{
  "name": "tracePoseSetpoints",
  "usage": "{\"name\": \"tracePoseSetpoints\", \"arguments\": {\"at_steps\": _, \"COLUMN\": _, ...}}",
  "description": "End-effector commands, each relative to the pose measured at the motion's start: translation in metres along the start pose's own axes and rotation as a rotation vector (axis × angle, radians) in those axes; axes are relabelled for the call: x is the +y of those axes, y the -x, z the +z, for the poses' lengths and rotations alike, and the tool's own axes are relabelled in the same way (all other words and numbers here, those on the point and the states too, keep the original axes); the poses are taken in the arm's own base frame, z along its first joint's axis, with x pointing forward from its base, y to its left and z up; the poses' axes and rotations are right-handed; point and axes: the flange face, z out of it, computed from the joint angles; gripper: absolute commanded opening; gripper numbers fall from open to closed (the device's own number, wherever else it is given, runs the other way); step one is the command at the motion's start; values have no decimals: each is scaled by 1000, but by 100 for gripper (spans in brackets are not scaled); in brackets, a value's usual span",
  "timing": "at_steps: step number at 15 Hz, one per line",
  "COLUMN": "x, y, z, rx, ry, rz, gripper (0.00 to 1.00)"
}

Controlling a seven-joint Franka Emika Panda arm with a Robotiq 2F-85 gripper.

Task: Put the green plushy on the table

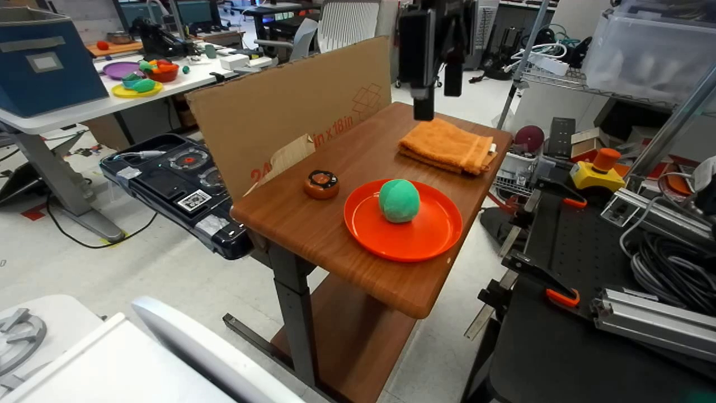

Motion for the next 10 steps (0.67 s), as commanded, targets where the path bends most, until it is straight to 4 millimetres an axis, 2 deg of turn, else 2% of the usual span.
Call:
{"name": "tracePoseSetpoints", "arguments": {"at_steps": 1, "x": -17, "y": -35, "z": 25, "rx": -18, "ry": 25, "rz": 8, "gripper": 100}}
{"name": "tracePoseSetpoints", "arguments": {"at_steps": 7, "x": -33, "y": -65, "z": 88, "rx": -87, "ry": 105, "rz": 12, "gripper": 100}}
{"name": "tracePoseSetpoints", "arguments": {"at_steps": 10, "x": -37, "y": -74, "z": 108, "rx": -112, "ry": 131, "rz": 13, "gripper": 100}}
